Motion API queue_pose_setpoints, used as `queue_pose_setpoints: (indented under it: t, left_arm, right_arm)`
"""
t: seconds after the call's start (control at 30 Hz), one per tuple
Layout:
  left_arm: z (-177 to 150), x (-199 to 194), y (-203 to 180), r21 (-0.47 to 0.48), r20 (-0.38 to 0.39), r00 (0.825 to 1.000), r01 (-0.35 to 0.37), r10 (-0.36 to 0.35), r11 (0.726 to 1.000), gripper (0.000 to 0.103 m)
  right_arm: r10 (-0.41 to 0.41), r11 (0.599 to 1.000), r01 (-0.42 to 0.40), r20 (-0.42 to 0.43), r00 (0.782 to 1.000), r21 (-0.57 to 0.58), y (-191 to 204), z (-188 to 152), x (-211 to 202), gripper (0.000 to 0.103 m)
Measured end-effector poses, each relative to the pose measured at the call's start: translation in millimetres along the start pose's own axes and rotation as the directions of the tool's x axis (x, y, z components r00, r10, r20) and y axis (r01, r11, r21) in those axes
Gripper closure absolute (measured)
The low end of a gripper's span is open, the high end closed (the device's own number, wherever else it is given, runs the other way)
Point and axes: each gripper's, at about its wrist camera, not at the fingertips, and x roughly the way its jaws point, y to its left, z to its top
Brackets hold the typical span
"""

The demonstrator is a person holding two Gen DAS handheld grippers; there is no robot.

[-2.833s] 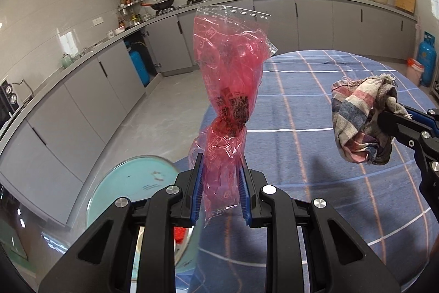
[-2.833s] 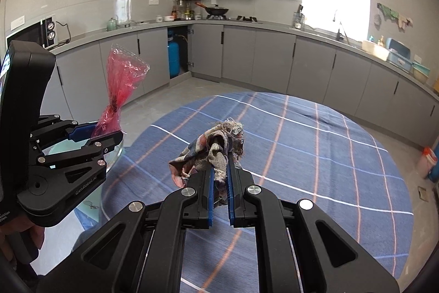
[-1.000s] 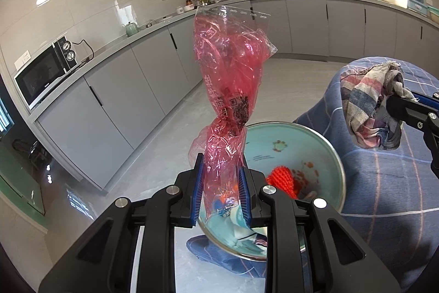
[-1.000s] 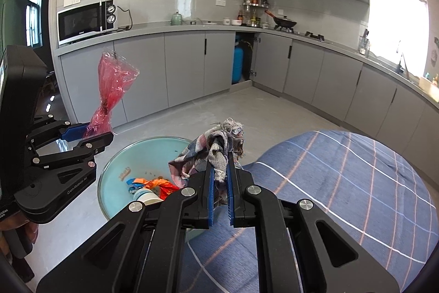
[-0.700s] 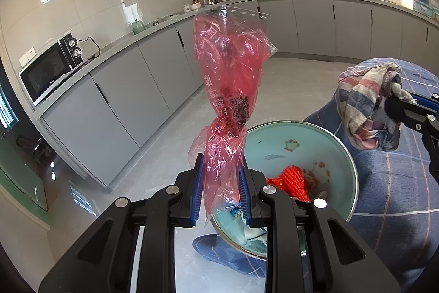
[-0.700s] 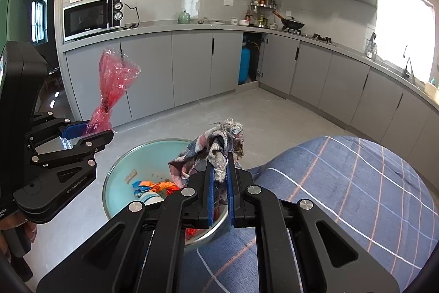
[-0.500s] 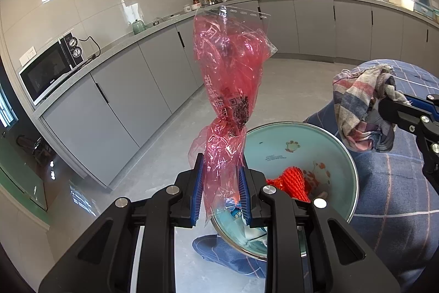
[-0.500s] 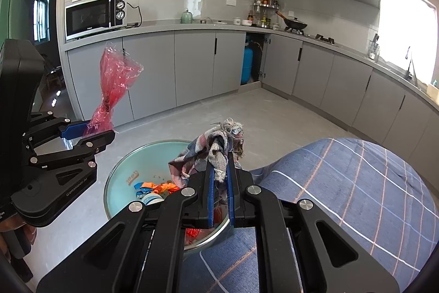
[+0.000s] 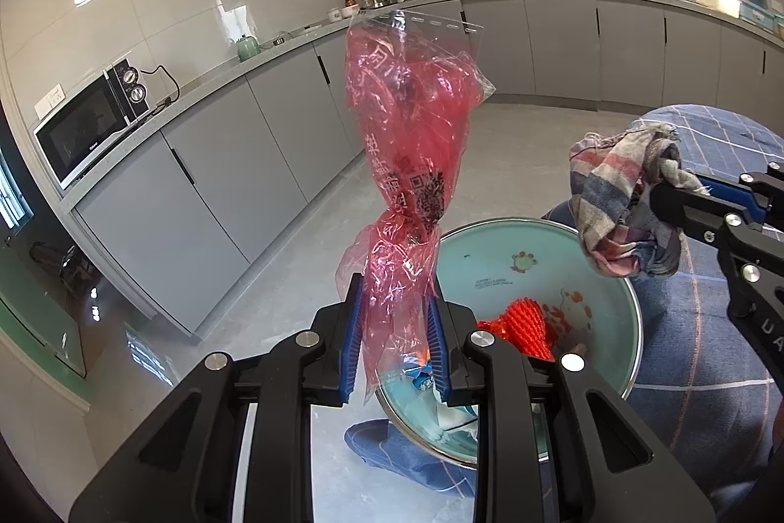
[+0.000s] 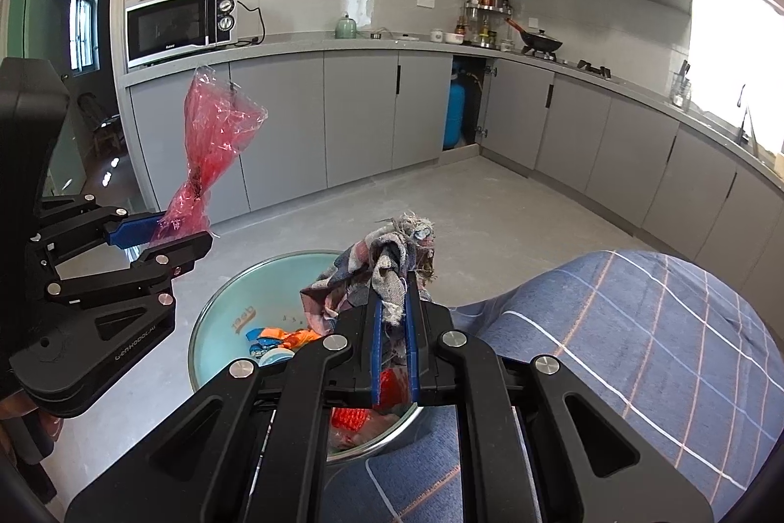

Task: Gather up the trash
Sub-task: 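Carry rag and red bag over the light-blue bin and open both grippers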

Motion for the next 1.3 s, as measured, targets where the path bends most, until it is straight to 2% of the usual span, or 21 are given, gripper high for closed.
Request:
queue_pose_setpoints:
  t: [0.1,0.13,0.2,0.23,0.27,0.33,0.4,0.47,0.53,0.57,0.9,1.3]
  left_arm:
    - [0.4,0.3,-0.4,0.001,0.000,1.000,-0.006,0.006,1.000,0.071]
    - [0.6,0.4,0.5,0.000,-0.001,1.000,-0.007,0.007,1.000,0.064]
    - [1.4,0.2,1.5,0.004,0.000,1.000,-0.008,0.008,1.000,0.062]
    - [1.4,0.2,1.9,0.006,-0.001,1.000,-0.013,0.013,1.000,0.055]
    - [1.2,0.0,2.5,0.005,0.002,1.000,-0.018,0.018,1.000,0.044]
    - [1.2,-2.9,4.5,-0.001,0.009,1.000,-0.027,0.027,1.000,0.042]
    - [1.0,-6.0,6.1,-0.006,0.012,0.999,-0.035,0.035,0.999,0.037]
    - [0.7,-10.8,9.3,-0.017,0.023,0.998,-0.058,0.058,0.998,0.020]
    - [-1.0,-17.9,12.5,-0.035,0.035,0.997,-0.065,0.066,0.997,0.016]
    - [-2.2,-20.9,12.5,-0.039,0.037,0.997,-0.066,0.067,0.997,0.014]
    - [-13.7,-56.1,8.0,-0.071,0.086,0.993,-0.077,0.083,0.994,0.010]
    - [-5.6,-91.1,14.0,-0.110,0.168,0.981,-0.074,0.092,0.991,0.008]
  right_arm:
    - [0.008,1.000,-0.008,-0.007,1.000,0.001,-1.3,-1.7,5.6,0.088]
    - [0.012,1.000,-0.012,-0.007,1.000,0.004,-2.3,-2.7,6.8,0.082]
    - [0.013,1.000,-0.013,-0.010,1.000,0.009,-3.5,-5.0,8.7,0.077]
    - [0.010,1.000,-0.009,-0.009,1.000,0.015,-4.5,-6.5,9.2,0.074]
    - [0.007,1.000,-0.007,-0.008,1.000,0.021,-5.9,-7.8,9.0,0.064]
    - [0.013,0.999,-0.013,0.002,1.000,0.047,-9.9,-10.3,6.0,0.052]
    - [0.003,0.998,-0.004,0.010,1.000,0.062,-12.2,-12.0,1.7,0.052]
    - [-0.006,0.997,0.005,0.018,1.000,0.080,-14.8,-13.2,-5.0,0.049]
    - [-0.021,0.994,0.017,0.037,0.999,0.106,-18.5,-15.1,-16.1,0.039]
    - [-0.028,0.993,0.023,0.045,0.999,0.119,-19.9,-16.0,-21.5,0.039]
    - [-0.081,0.986,0.064,0.106,0.991,0.156,-20.4,-22.8,-78.3,0.035]
    - [-0.138,0.982,0.115,0.155,0.978,0.149,-17.6,-20.9,-114.8,0.035]
